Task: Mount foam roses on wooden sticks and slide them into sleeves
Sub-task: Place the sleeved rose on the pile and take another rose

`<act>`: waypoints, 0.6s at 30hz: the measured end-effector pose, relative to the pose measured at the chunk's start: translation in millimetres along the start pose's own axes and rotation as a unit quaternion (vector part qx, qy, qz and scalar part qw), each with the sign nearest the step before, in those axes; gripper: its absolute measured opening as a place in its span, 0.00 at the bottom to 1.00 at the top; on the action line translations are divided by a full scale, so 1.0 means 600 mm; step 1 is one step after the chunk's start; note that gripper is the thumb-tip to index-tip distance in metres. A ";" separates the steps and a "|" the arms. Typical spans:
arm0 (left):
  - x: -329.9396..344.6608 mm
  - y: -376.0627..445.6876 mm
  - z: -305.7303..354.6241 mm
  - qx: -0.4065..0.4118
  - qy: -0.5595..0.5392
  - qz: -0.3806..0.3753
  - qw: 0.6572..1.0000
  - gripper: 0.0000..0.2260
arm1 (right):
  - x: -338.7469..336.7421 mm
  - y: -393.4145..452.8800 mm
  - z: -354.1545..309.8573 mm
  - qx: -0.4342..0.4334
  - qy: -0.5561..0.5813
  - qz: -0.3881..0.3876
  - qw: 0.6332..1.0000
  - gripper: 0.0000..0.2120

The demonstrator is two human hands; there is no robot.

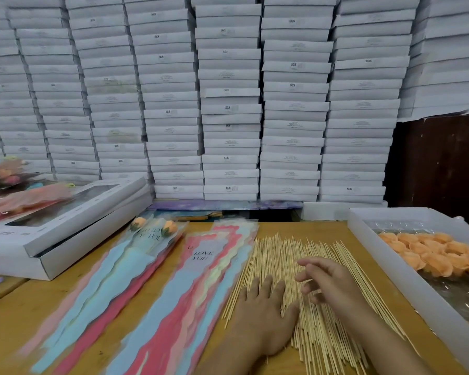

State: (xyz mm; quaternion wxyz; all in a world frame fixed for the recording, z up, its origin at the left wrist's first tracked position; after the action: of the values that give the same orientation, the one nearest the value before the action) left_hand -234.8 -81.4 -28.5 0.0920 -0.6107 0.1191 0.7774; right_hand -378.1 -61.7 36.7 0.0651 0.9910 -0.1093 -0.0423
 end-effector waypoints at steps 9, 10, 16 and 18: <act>-0.002 0.000 -0.001 0.011 -0.001 -0.011 1.000 0.33 | -0.109 0.027 -0.139 -0.089 -0.089 0.087 0.988 0.10; -0.002 -0.001 -0.001 0.011 -0.003 -0.011 1.000 0.33 | -0.133 0.034 -0.149 -0.095 -0.125 0.106 0.982 0.09; -0.002 -0.001 0.000 0.011 -0.006 -0.012 1.000 0.32 | -0.322 0.084 -0.105 -0.002 -0.494 0.198 0.847 0.16; -0.002 -0.001 0.000 0.011 -0.007 -0.012 1.000 0.32 | -0.372 0.086 -0.064 0.056 -0.568 0.189 0.799 0.13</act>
State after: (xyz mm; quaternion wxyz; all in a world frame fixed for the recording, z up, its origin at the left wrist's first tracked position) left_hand -234.2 -80.8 -27.1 0.1089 -0.6055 0.1201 0.7792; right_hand -602.4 -57.5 97.1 -0.0575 0.7504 -0.3145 -0.5785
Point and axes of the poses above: each hand's wrist, its own y-axis towards the middle knuckle, its own x-axis out of the palm, z = x × y, the point moved 8 cm from there along y, towards the middle knuckle, and after that the axes turned 5 degrees about z, right-handed, at the moved point
